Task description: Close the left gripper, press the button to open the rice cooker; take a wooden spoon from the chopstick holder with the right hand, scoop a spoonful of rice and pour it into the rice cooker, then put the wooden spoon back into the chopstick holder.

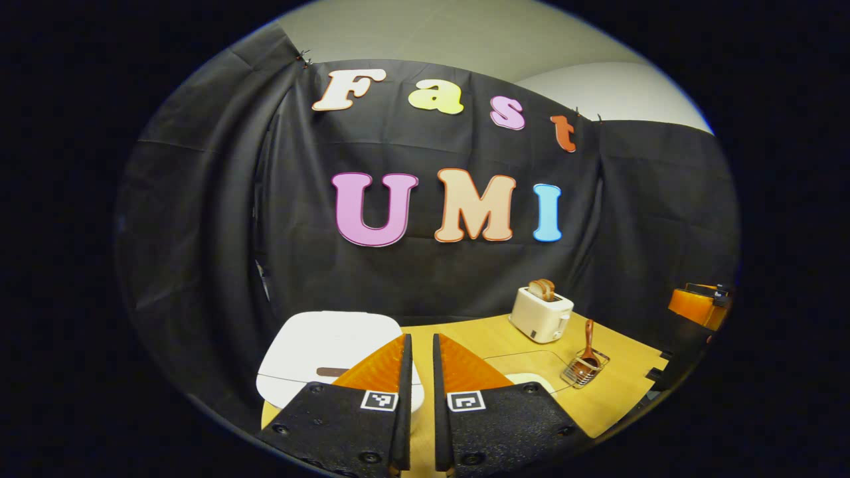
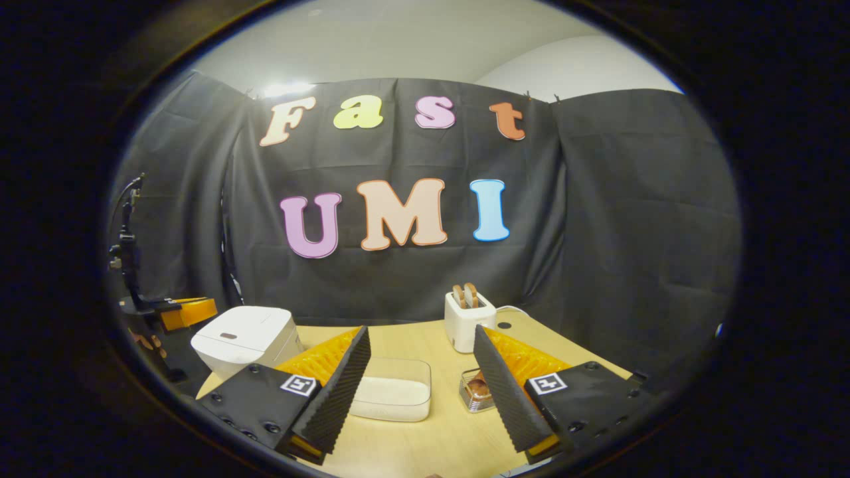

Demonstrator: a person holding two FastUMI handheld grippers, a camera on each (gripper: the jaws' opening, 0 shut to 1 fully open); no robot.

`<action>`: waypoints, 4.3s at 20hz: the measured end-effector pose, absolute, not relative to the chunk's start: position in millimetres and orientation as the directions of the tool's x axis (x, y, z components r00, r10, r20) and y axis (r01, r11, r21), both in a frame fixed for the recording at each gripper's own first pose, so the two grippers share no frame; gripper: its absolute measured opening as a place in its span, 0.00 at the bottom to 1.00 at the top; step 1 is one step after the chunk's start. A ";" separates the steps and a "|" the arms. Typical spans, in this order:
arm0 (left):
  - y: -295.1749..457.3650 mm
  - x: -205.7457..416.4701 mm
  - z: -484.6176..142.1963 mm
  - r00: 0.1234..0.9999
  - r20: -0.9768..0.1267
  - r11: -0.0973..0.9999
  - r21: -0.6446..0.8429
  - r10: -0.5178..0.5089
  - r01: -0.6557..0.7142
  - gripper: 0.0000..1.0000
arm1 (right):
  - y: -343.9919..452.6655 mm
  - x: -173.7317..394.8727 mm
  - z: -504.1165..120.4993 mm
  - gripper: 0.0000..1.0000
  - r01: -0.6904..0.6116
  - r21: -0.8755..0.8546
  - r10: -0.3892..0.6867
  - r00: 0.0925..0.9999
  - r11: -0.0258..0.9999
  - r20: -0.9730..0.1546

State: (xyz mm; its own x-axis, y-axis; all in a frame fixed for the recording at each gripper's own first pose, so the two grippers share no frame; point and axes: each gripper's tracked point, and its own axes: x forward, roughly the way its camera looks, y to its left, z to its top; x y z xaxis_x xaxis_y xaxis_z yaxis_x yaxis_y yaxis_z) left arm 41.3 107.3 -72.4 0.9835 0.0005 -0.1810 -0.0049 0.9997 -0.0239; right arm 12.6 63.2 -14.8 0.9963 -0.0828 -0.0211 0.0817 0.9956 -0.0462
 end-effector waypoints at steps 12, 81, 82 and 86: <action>178.1 80.0 -112.7 0.966 -0.248 0.998 -0.004 0.066 -0.070 0.00 | 76.0 53.0 -18.7 0.97 0.068 -0.082 -0.071 0.997 0.994 -0.042; 106.2 53.6 -11.6 0.944 -0.153 0.955 0.004 0.292 -0.295 0.94 | -98.6 300.1 -259.7 0.82 -0.183 0.082 0.198 0.831 0.980 -0.521; 108.5 50.5 -12.2 0.940 -0.154 0.952 0.003 0.303 -0.306 0.95 | -95.7 300.1 -260.0 0.73 -0.189 0.090 0.207 0.829 0.978 -0.520; 111.5 43.2 -15.4 0.931 -0.162 0.943 -0.019 0.326 -0.333 0.93 | -95.1 303.5 -253.1 0.42 -0.190 0.084 0.206 0.841 0.978 -0.500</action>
